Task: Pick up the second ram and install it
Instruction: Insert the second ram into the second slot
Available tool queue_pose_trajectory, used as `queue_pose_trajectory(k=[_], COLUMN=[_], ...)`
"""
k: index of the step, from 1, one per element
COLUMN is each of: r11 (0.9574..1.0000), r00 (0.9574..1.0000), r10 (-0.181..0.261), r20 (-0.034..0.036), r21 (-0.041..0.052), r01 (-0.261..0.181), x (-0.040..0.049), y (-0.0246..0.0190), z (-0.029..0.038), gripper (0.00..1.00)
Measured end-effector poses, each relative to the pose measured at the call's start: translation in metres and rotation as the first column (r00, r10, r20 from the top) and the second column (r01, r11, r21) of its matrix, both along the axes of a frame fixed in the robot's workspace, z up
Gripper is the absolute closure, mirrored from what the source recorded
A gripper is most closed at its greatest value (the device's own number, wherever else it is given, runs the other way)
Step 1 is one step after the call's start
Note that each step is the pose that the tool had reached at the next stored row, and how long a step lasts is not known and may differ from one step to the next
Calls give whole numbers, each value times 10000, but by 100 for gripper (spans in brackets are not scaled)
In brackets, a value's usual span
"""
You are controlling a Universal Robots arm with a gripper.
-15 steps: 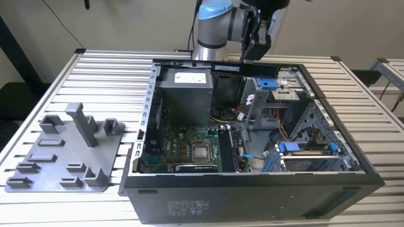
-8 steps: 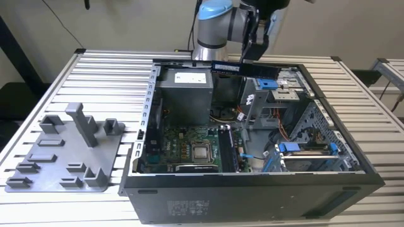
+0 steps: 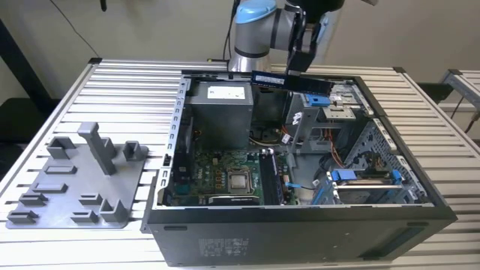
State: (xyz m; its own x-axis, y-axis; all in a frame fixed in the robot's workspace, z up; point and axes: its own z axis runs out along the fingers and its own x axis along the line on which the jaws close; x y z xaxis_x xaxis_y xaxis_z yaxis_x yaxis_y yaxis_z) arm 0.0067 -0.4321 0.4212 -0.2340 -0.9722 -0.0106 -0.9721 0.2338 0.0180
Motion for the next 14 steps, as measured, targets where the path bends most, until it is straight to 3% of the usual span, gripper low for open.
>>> queue_pose_trajectory(k=[14], r11=[9971], r00=[9971], r10=[-761], r20=[0], r21=[-1], r01=[761], x=[7], y=[0], z=[0], gripper=[86])
